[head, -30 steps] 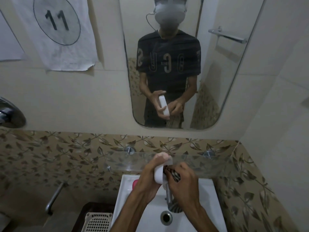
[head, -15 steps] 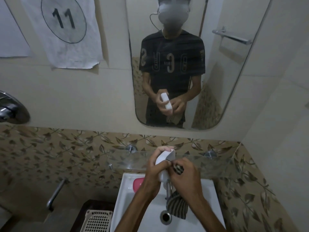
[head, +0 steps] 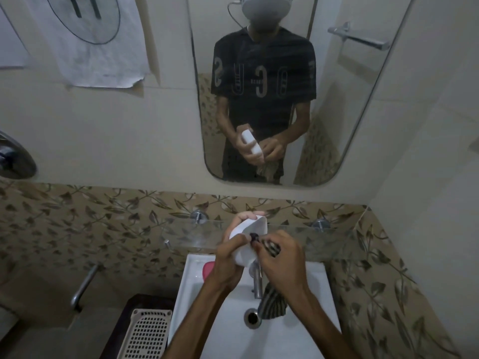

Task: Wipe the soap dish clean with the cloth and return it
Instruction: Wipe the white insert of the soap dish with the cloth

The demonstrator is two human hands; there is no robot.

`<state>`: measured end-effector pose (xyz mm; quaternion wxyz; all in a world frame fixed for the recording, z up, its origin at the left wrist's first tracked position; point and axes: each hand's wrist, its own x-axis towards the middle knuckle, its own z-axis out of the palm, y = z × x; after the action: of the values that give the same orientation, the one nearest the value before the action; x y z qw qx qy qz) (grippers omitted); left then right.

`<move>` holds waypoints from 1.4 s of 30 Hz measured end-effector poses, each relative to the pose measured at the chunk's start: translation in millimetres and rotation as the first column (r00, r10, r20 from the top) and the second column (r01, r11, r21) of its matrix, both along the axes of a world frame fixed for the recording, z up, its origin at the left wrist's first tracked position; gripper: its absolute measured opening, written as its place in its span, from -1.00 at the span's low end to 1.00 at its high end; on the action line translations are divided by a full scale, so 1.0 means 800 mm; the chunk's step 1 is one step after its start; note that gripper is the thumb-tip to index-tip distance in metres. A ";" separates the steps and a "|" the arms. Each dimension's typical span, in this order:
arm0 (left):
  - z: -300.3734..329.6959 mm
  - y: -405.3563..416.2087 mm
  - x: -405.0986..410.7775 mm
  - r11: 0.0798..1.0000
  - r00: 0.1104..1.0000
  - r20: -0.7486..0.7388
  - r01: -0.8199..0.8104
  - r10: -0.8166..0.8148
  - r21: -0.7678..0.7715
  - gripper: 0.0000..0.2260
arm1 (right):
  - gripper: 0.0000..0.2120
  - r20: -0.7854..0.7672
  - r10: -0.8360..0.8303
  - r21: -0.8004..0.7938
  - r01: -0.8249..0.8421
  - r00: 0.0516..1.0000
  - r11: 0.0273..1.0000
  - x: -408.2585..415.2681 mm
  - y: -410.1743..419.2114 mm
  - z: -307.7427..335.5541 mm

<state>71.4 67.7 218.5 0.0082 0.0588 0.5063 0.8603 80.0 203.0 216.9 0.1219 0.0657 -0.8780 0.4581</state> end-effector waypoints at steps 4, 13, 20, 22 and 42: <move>-0.005 -0.004 0.003 0.999 0.999 -0.027 -0.027 0.026 -0.029 -0.48 | -0.89 0.006 0.126 -0.017 -0.126 0.992 0.992 0.016 -0.014 -0.002; -0.010 0.002 0.003 0.978 0.992 -0.058 -0.120 0.112 -0.168 -0.47 | -0.91 0.060 0.011 -0.103 -0.005 0.998 0.995 0.017 -0.015 -0.007; -0.015 -0.003 -0.001 0.963 0.983 -0.128 -0.159 0.133 -0.219 -0.52 | -0.95 0.122 0.140 -0.320 -0.095 0.983 0.943 0.027 -0.019 -0.009; -0.015 0.002 0.000 0.950 0.979 -0.149 -0.177 0.142 -0.258 -0.48 | -0.93 0.142 0.051 -0.293 -0.007 0.989 0.956 0.018 -0.011 -0.013; 0.010 0.002 0.010 0.942 0.917 0.396 0.095 0.043 -0.323 -0.72 | -0.70 0.093 0.113 -0.317 -0.078 0.989 0.945 0.013 -0.003 -0.024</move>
<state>79.7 69.4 226.6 0.1321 -0.1123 0.6321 0.7553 90.2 200.9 197.8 0.0600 0.0628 -0.7957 0.5994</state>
